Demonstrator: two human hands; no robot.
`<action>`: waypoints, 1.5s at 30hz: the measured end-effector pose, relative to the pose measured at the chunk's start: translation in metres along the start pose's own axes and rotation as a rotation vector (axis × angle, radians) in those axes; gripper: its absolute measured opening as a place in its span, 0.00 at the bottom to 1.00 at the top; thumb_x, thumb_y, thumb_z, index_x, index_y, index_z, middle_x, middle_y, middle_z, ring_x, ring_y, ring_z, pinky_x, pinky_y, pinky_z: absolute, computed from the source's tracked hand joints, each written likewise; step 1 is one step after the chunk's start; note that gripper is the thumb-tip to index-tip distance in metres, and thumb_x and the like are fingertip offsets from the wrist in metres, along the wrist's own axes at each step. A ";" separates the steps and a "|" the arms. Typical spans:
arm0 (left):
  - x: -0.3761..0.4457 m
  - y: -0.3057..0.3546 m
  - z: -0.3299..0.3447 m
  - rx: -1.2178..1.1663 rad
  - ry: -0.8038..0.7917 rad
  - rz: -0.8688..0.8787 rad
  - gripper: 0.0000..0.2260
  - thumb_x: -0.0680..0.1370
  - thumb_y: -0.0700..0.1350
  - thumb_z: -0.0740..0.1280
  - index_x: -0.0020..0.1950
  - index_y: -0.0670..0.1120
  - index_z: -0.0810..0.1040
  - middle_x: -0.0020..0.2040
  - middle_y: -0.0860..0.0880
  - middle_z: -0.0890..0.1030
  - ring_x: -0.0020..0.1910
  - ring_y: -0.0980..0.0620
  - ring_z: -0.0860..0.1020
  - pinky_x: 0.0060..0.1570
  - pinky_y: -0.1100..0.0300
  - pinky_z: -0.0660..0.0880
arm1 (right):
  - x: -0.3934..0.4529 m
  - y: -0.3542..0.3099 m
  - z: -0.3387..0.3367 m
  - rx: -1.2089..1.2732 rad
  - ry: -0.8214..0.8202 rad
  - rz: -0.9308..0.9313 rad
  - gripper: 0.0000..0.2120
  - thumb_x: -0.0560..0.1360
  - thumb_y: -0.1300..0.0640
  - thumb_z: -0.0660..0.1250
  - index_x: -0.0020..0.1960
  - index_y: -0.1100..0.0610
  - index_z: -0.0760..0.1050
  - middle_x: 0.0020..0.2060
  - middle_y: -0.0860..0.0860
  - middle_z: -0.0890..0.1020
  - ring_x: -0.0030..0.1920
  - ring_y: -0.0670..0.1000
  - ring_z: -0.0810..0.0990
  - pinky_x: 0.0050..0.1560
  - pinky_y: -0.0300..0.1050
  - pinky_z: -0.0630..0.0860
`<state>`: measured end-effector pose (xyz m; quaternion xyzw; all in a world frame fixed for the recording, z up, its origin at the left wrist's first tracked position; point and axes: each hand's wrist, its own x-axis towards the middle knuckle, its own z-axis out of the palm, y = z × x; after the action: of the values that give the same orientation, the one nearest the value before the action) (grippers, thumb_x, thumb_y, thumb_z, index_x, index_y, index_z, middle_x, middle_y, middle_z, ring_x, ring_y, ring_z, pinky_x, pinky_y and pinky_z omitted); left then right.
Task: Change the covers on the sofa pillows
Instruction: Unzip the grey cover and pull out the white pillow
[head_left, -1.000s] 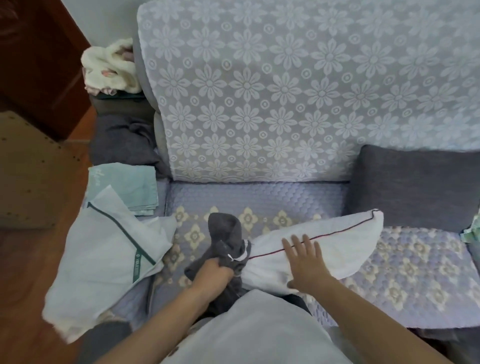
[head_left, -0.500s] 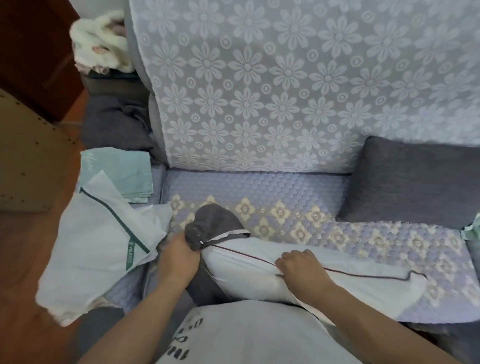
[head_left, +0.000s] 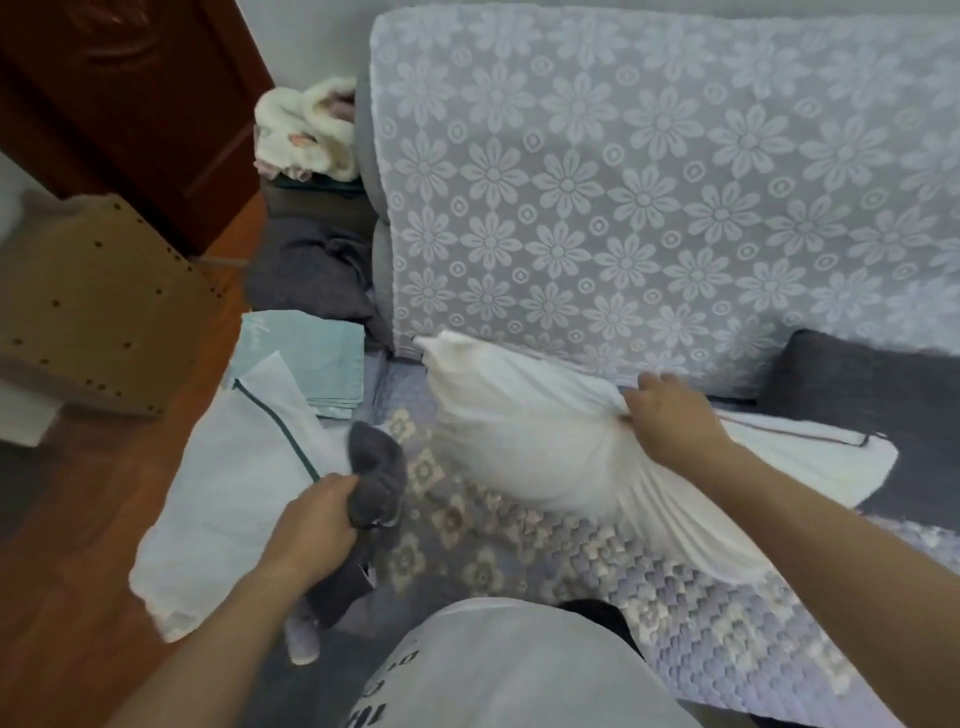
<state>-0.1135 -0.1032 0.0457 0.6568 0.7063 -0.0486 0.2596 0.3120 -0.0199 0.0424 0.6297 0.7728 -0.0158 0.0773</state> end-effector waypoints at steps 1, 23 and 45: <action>-0.001 0.006 -0.005 0.007 -0.063 0.055 0.11 0.74 0.40 0.64 0.49 0.56 0.77 0.52 0.51 0.80 0.50 0.45 0.80 0.46 0.54 0.74 | 0.018 -0.003 -0.003 -0.029 0.047 0.010 0.10 0.74 0.63 0.66 0.54 0.60 0.79 0.46 0.59 0.76 0.47 0.62 0.76 0.40 0.53 0.73; -0.004 0.178 -0.067 -0.687 -0.066 0.820 0.24 0.74 0.27 0.69 0.58 0.55 0.82 0.51 0.55 0.80 0.54 0.58 0.79 0.56 0.65 0.74 | -0.164 -0.052 -0.009 1.565 -0.107 0.725 0.14 0.79 0.58 0.68 0.62 0.46 0.78 0.59 0.50 0.82 0.58 0.50 0.81 0.58 0.50 0.80; -0.085 0.468 0.178 -0.229 -0.386 0.439 0.18 0.81 0.39 0.65 0.70 0.53 0.75 0.65 0.50 0.75 0.57 0.52 0.76 0.50 0.61 0.71 | -0.454 0.339 0.016 1.135 0.836 1.634 0.16 0.83 0.51 0.60 0.63 0.60 0.76 0.54 0.58 0.81 0.54 0.58 0.80 0.48 0.47 0.70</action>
<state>0.3866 -0.1913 0.0563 0.7386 0.4862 -0.0353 0.4657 0.7324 -0.3925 0.1144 0.8544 -0.0365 -0.0989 -0.5087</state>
